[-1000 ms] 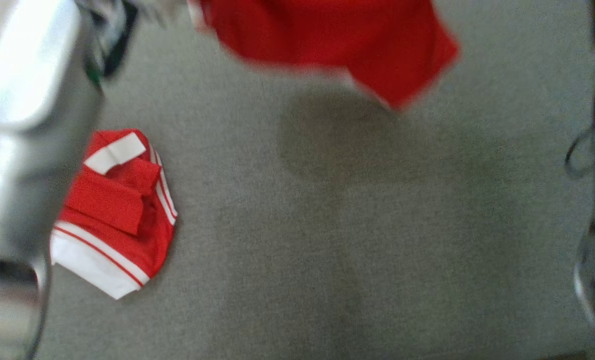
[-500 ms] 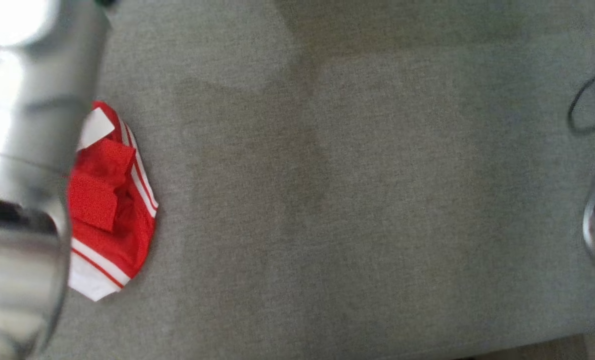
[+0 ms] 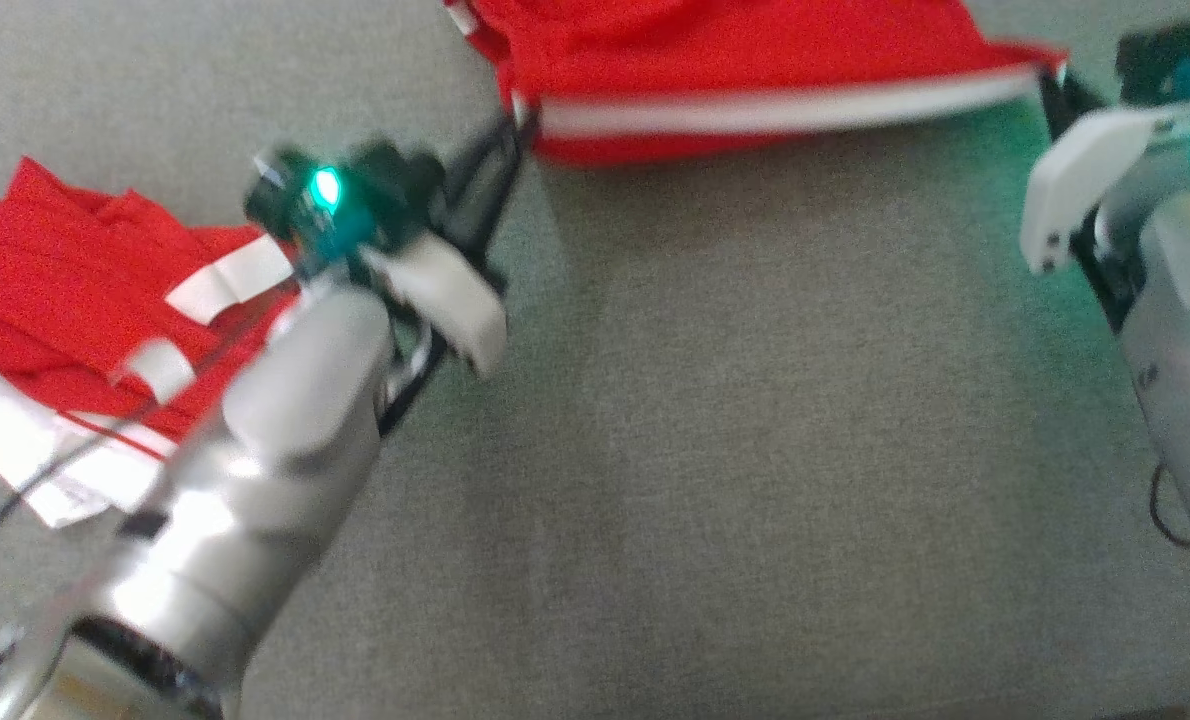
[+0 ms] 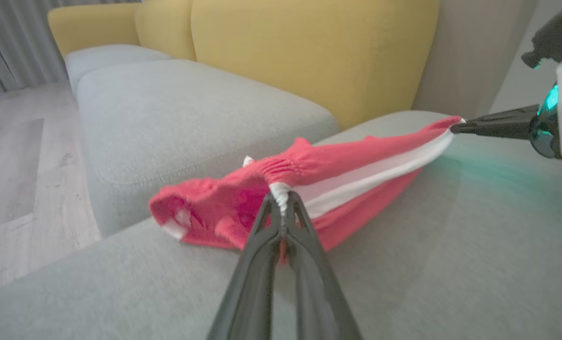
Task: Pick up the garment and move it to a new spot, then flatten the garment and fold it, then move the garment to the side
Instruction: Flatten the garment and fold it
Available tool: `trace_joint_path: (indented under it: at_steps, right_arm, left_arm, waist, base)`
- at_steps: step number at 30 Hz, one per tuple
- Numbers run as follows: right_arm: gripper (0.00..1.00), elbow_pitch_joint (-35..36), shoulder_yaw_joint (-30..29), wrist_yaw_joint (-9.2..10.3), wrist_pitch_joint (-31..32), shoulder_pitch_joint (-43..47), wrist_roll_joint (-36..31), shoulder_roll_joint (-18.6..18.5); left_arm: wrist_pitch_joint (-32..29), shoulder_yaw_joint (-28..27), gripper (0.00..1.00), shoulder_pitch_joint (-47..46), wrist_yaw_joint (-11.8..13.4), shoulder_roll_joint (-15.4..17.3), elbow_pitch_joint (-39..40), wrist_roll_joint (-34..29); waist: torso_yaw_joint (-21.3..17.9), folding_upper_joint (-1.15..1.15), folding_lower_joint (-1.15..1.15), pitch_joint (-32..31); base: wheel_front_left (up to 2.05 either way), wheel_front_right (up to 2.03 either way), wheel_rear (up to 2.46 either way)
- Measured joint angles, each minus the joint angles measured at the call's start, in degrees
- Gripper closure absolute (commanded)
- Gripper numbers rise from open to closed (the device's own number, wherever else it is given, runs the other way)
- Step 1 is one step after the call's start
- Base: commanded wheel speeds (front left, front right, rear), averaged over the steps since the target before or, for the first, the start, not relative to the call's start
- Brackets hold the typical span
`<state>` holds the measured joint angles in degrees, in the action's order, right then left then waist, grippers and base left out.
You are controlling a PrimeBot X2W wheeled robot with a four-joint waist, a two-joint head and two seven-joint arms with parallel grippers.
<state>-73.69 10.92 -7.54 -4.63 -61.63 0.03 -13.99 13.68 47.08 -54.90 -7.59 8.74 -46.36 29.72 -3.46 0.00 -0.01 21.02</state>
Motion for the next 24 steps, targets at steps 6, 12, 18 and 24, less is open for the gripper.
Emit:
trace_joint_path:
  at_steps: [6,12,18,24]
  right_arm:
    - [1.0,0.44,9.83,0.0,7.36,5.52,9.44,-2.19]
    - [1.0,14.14,22.81,0.0,18.56,16.36,25.88,-8.16]
    - [1.0,27.57,29.29,0.0,26.15,23.22,37.0,-17.44]
    - [1.0,41.51,30.72,0.0,32.27,29.77,44.13,-27.11]
  left_arm:
    - [-0.54,4.83,1.0,7.98,0.0,3.04,4.86,1.13]
    - [-2.56,7.3,1.0,14.89,0.69,5.59,10.15,1.49]
    - [-5.17,9.55,1.0,20.24,2.23,6.77,15.49,1.53]
    - [-8.98,10.96,1.0,26.79,4.44,9.27,23.97,2.8]
  waist:
    - [-0.04,0.0,-0.01,-4.22]
    - [-0.53,0.0,0.0,-9.24]
    - [-0.82,0.0,0.0,-13.09]
    - [-1.83,0.0,-0.01,-15.97]
  base:
    - [0.0,0.0,0.0]
    - [0.0,0.0,0.0]
    - [0.0,0.0,0.0]
    - [0.0,0.0,0.0]
